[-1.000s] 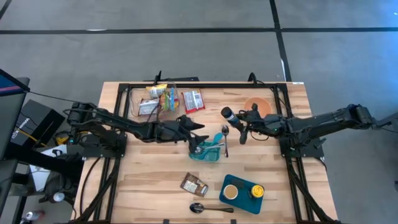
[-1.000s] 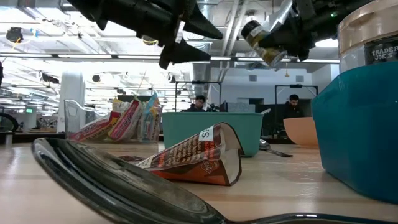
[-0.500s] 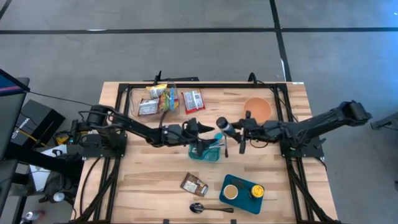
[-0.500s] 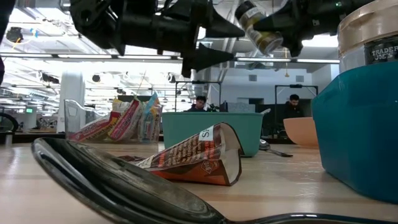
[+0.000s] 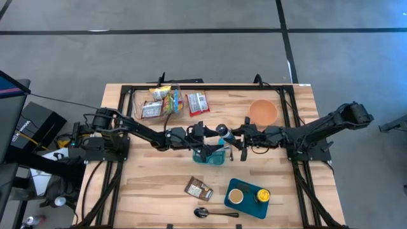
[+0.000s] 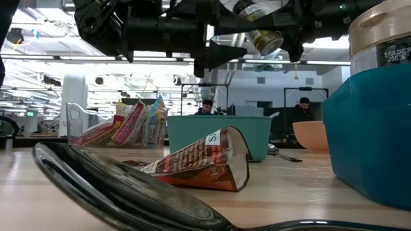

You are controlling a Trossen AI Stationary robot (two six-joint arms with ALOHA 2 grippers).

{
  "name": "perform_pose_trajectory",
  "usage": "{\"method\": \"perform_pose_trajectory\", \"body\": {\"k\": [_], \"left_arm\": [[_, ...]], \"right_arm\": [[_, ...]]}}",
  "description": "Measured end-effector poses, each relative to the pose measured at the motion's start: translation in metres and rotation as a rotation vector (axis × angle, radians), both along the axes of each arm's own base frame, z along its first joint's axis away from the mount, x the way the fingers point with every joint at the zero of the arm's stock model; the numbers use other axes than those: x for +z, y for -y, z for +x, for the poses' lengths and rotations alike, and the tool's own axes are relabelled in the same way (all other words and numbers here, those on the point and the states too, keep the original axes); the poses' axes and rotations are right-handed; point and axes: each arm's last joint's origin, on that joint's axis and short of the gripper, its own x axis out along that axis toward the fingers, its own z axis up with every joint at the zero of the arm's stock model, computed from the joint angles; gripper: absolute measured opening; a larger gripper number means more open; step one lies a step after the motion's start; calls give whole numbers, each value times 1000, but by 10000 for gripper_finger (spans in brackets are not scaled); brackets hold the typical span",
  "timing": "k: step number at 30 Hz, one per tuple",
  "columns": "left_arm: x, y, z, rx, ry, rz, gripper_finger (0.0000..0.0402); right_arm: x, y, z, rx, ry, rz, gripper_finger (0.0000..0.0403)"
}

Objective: Pick & Place Food Item
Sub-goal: Put the green seasoning bottle into the blue bin

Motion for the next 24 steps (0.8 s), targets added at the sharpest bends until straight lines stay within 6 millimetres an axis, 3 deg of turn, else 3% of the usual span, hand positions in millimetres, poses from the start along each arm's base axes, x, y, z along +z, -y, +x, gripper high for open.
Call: {"method": "perform_pose_trajectory", "body": {"k": [11, 24], "left_arm": [[-3, -1, 0, -41, -29, 4, 288], [0, -9, 1, -42, 2, -31, 344]], "right_arm": [[2, -1, 0, 23, 27, 32, 128], [2, -1, 0, 43, 30, 56, 128]]}}
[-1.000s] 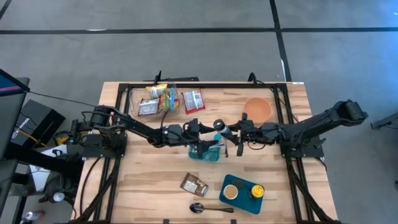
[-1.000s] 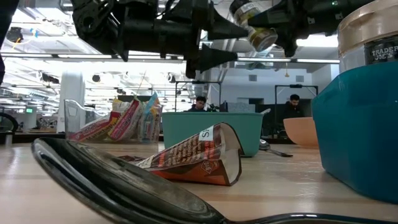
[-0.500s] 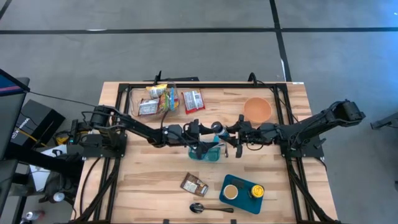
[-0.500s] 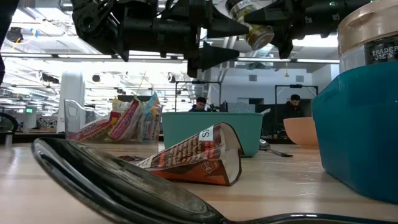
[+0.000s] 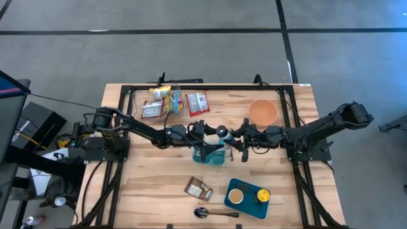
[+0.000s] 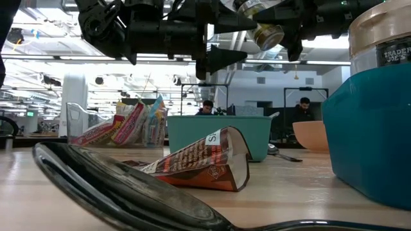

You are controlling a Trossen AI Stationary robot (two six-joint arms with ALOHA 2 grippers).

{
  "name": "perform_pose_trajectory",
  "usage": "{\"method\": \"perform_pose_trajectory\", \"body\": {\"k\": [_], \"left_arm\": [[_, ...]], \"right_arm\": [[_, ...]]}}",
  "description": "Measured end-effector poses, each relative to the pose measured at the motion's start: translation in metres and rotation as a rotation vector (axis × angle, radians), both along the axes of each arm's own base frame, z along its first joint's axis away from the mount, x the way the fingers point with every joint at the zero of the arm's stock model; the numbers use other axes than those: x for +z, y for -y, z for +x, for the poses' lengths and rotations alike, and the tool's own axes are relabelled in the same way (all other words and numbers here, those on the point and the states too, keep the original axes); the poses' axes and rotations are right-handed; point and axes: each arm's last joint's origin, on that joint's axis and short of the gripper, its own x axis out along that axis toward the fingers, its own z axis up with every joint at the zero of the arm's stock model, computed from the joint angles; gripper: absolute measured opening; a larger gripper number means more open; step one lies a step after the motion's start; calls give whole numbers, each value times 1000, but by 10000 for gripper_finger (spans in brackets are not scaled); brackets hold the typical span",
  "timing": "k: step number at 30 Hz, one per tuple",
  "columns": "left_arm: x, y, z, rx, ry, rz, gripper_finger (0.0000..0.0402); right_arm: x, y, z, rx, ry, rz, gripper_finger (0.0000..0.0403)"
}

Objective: Pick & Place Food Item
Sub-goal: Put the green seasoning bottle into the blue bin

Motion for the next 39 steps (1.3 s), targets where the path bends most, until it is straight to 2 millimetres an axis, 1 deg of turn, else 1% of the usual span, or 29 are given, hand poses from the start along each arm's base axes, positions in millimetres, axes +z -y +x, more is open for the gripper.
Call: {"method": "perform_pose_trajectory", "body": {"k": [4, 6, 9, 13, 16, 27, 39], "left_arm": [[3, 0, 2, 1, 7, 24, 346], [5, 1, 6, -1, 22, 24, 344], [0, 2, 16, -10, 11, 26, 340], [-13, 3, 27, -19, -8, 28, 335], [-11, 4, 31, -19, 31, 37, 333], [-8, 4, 31, -16, 59, 51, 318], [-7, 3, 31, -15, 66, 51, 274]], "right_arm": [[0, 0, 0, 0, 0, 3, 128], [0, 0, 0, 0, 0, 3, 128], [0, 0, 0, 0, 4, 4, 128], [1, 0, 0, 0, 8, 6, 128], [0, 0, 0, -1, 3, 6, 128], [-1, 0, 0, -1, -6, 4, 128], [-1, 0, 0, -1, -6, 4, 128]]}}
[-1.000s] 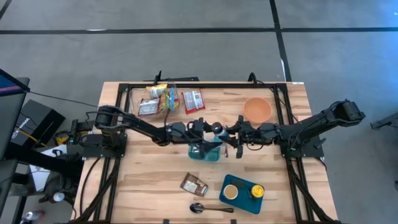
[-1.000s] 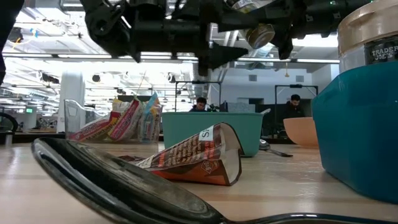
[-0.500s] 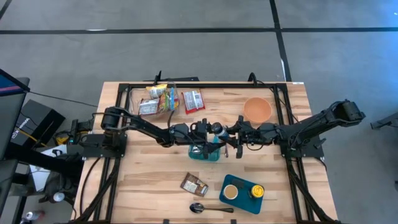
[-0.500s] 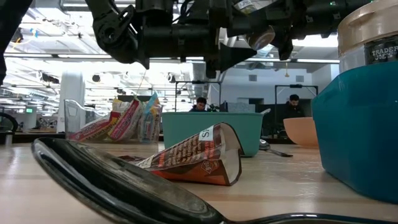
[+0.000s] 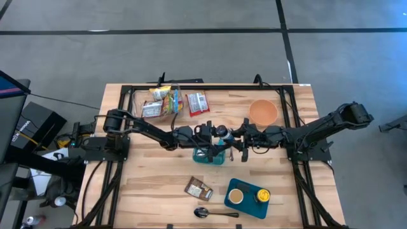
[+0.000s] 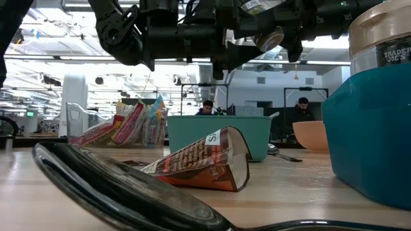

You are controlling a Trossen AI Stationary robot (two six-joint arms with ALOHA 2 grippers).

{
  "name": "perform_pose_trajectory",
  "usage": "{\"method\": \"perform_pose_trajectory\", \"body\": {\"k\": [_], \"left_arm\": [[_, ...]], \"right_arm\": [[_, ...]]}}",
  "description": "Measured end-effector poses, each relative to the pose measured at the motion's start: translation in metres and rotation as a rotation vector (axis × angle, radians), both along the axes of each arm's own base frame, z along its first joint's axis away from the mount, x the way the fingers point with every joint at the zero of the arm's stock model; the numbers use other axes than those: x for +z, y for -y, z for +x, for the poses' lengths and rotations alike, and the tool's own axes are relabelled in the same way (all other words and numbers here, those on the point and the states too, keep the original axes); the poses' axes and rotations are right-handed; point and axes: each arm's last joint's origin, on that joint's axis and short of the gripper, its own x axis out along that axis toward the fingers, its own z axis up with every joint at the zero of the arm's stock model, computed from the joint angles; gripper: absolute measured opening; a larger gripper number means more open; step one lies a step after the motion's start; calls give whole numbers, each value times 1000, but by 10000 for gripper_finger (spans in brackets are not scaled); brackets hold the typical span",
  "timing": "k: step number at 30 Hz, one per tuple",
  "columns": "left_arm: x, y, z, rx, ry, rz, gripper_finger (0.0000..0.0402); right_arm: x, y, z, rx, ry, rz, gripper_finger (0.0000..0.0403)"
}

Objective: Pick & Place Food Item
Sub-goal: Put the green seasoning bottle into the blue bin

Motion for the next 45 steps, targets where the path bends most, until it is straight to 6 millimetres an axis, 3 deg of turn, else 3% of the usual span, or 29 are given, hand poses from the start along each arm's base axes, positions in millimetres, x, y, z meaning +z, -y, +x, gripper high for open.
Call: {"method": "perform_pose_trajectory", "body": {"k": [14, 34, 39, 45], "left_arm": [[0, 0, 0, 0, -3, 0, 195], [-1, 0, 0, 0, -7, 0, 191], [-2, 0, 0, 4, -15, -3, 186], [-2, 0, 0, 7, -23, 1, 187]], "right_arm": [[0, 0, 0, 0, 2, -2, 128], [0, 0, 0, 1, -3, -3, 131], [-1, -1, 0, 23, -10, -3, 166], [-1, -1, 0, 47, -15, 0, 246]]}}
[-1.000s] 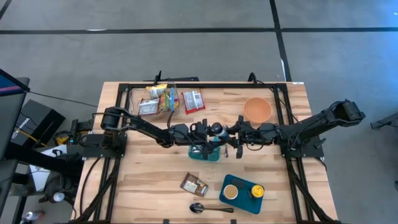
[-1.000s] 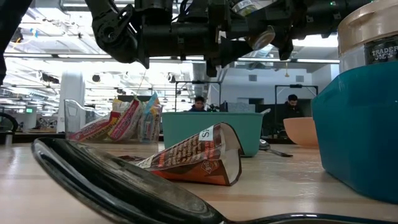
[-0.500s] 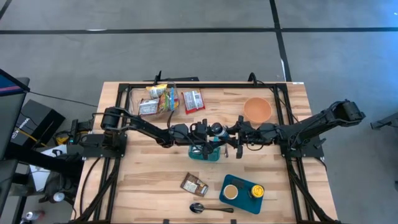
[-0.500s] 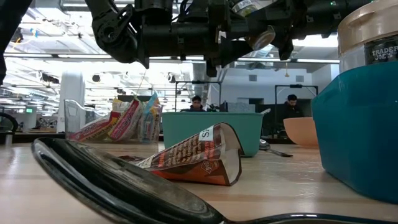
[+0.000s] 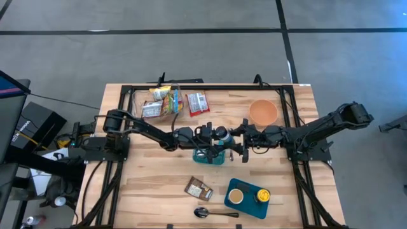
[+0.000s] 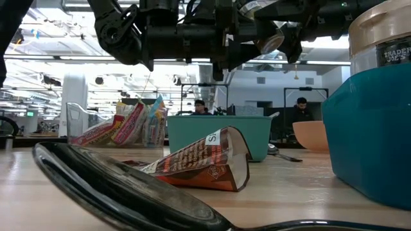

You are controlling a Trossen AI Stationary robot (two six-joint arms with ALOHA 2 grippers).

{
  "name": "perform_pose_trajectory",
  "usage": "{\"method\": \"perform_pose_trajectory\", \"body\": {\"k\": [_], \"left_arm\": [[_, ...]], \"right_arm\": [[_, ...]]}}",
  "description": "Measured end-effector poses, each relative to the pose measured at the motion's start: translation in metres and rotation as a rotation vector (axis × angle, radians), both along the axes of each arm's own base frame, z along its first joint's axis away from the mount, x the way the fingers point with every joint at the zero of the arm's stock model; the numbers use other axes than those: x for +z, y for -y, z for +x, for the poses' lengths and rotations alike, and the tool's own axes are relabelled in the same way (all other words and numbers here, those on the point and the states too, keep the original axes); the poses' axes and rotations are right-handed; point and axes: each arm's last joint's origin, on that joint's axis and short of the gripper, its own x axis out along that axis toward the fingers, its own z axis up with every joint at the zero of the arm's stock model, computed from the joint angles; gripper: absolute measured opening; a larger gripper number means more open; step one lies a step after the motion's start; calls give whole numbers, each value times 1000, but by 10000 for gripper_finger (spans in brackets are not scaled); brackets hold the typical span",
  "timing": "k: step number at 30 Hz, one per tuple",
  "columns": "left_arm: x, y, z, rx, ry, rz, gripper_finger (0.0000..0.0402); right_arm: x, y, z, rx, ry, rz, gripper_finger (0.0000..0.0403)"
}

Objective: Pick & Place Food Item
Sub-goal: Put the green seasoning bottle into the blue bin

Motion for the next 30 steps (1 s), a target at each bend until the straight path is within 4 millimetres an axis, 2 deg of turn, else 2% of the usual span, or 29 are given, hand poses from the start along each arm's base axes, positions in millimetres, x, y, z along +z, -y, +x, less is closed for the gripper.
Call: {"method": "perform_pose_trajectory", "body": {"k": [5, 19, 22, 30], "left_arm": [[-1, 0, 0, 6, -15, 0, 184], [-14, 0, 1, 4, -152, 9, 184], [-15, 0, 6, 4, -226, 34, 184], [-3, 6, 25, -17, -402, 111, 185]], "right_arm": [[2, 3, -3, -3, -19, -7, 279], [16, 9, -35, -5, -119, -26, 282], [19, 10, -40, 6, -120, -25, 282], [16, 9, -40, 49, -150, -58, 282]]}}
